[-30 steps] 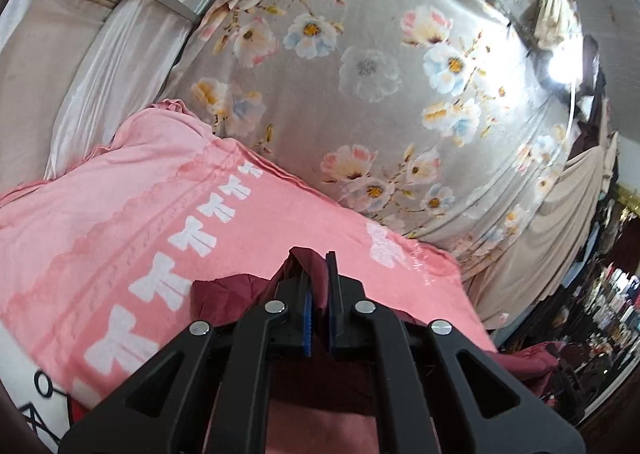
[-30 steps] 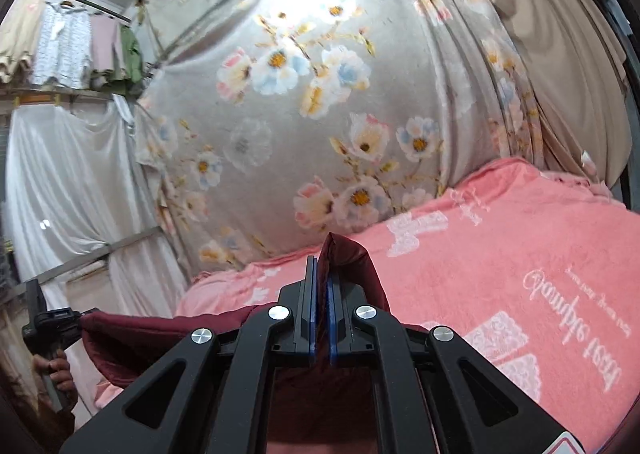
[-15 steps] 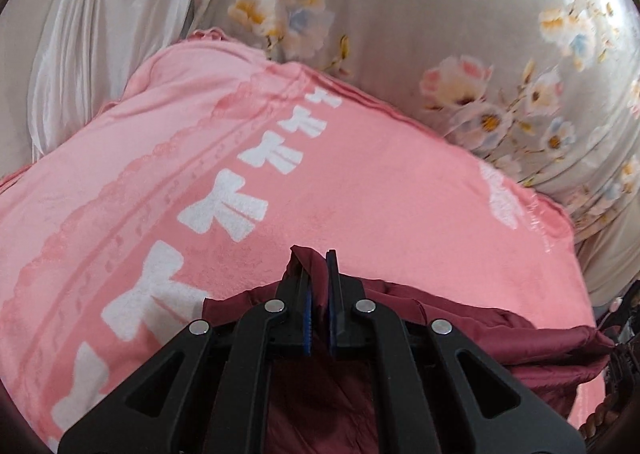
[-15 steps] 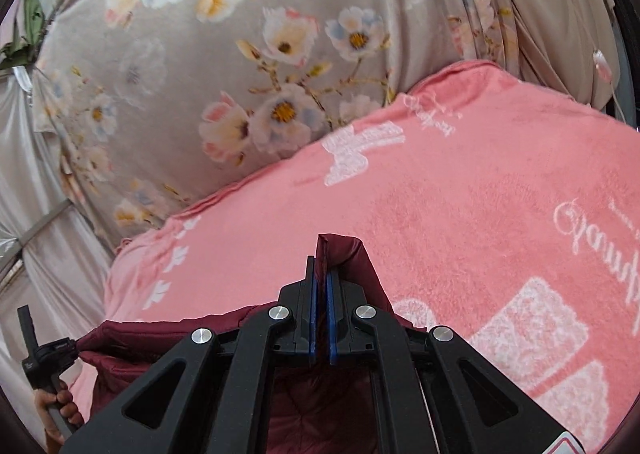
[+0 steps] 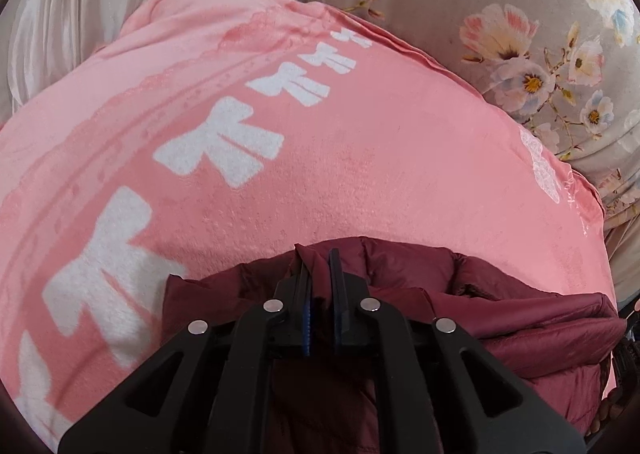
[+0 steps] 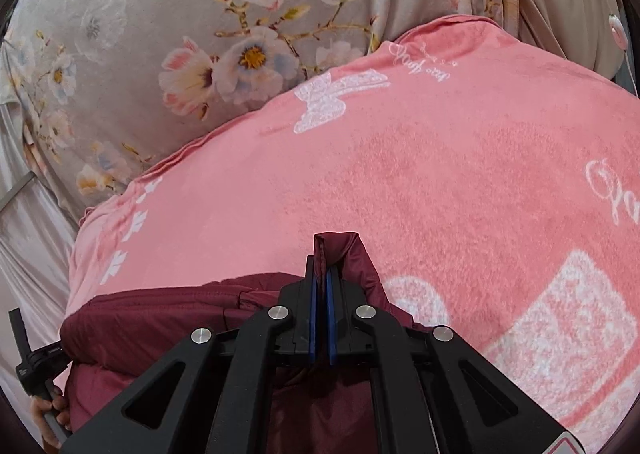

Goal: Fold large clothes

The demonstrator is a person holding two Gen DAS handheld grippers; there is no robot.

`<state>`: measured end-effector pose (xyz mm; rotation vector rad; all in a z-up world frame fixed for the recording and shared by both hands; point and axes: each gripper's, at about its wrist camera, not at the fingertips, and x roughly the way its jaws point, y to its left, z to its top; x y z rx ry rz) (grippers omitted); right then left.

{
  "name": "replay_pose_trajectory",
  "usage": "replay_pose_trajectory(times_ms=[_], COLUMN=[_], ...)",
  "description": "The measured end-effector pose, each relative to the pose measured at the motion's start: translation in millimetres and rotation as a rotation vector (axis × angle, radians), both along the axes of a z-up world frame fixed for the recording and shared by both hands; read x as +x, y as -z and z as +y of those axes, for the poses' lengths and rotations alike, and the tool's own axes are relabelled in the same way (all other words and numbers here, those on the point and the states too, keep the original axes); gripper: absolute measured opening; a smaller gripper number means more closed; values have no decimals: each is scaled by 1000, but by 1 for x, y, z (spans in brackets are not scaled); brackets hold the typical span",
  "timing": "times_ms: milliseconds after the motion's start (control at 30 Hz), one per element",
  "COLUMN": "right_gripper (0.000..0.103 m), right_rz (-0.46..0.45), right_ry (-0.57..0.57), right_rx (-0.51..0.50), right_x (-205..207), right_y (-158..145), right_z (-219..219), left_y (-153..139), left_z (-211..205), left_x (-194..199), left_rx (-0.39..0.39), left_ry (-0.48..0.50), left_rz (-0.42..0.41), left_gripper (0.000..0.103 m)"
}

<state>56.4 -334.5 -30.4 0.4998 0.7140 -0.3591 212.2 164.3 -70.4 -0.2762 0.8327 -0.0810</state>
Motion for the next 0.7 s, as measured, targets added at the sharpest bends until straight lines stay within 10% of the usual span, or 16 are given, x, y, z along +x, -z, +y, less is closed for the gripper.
replay_pose_trajectory(times_ms=[333, 500, 633, 700], right_gripper=[4, 24, 35, 32], right_rz=[59, 12, -177, -213], right_ry=[11, 43, 46, -11], right_rx=[61, 35, -79, -145], right_x=[5, -5, -42, -54], right_y=[21, 0, -64, -89], right_z=[-9, -6, 15, 37], left_y=[18, 15, -32, -68], left_z=[-5, 2, 10, 11], left_x=[5, 3, -27, -49], left_rx=[-9, -54, -11, -10], left_ry=[14, 10, -27, -16], left_rz=[-5, -16, -138, -235], left_gripper=[10, 14, 52, 54])
